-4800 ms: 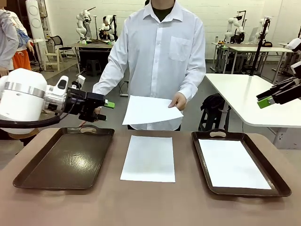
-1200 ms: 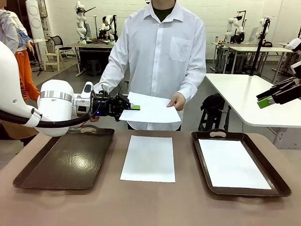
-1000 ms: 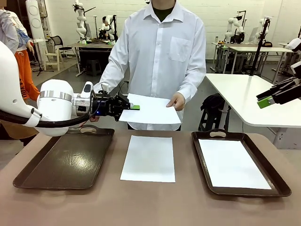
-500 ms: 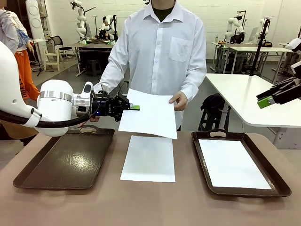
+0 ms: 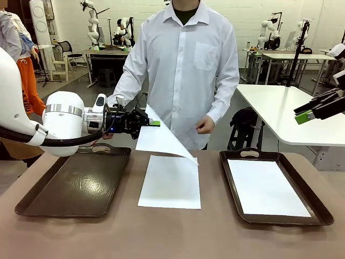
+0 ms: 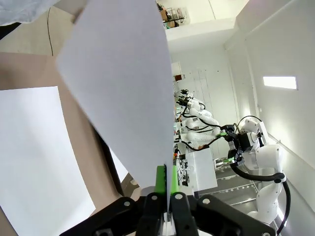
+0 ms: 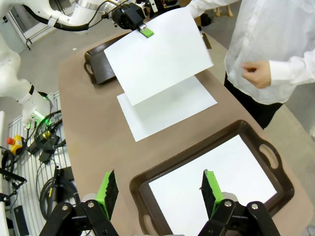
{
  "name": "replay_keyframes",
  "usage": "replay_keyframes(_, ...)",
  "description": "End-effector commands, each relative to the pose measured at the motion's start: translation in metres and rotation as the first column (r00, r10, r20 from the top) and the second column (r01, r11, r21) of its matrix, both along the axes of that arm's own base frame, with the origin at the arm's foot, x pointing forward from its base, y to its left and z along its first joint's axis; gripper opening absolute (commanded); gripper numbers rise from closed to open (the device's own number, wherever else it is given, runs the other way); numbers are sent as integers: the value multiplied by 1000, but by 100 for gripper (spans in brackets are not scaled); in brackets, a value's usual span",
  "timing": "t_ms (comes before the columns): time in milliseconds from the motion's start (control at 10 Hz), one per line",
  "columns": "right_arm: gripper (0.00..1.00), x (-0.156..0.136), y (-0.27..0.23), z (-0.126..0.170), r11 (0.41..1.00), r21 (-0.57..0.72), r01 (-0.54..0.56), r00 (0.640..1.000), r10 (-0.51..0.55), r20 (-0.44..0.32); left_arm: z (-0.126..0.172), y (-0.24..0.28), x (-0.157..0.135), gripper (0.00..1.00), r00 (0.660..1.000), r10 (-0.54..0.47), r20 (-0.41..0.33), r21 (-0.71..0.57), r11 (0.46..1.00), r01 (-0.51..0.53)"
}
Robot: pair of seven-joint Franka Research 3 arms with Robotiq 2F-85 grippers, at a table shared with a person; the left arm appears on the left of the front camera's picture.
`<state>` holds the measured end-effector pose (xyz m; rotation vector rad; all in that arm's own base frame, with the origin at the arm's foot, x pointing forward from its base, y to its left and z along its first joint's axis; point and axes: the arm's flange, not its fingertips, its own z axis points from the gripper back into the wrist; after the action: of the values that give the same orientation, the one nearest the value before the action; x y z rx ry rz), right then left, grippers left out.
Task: Sort the A4 documents.
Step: Place the A4 Paper in the designated Handle tray.
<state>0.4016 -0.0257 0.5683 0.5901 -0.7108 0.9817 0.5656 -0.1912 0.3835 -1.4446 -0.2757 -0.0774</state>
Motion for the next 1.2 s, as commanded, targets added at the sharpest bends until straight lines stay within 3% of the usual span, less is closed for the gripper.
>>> replay_keyframes(0,89,0,0,-1,1000,2,-1,1000,1,-2,0,0,0,0,1000,1,0,0,1000,-1)
replay_keyframes(300,89,0,0,-1,1000,2,-1,1000,1,-2,0,0,0,1,1000,0,0,0,1000,0)
replay_keyframes(400,89,0,0,-1,1000,2,-1,1000,1,-2,6,-3,-2,1,991,-112,78,-63,991,117)
replay_keyframes(500,89,0,0,-1,1000,2,-1,1000,1,-2,14,-8,-4,1,972,-203,120,-6,979,205)
replay_keyframes(700,89,0,0,-1,1000,2,-1,1000,1,-2,25,-4,-7,1,945,-290,150,112,955,275)
replay_keyframes(800,89,0,0,-1,1000,2,-1,1000,1,-2,21,8,-5,1,937,-324,128,141,941,307)
replay_keyframes(1100,89,0,0,-1,1000,2,-1,1000,1,-2,18,71,-17,1,967,-237,92,253,945,207)
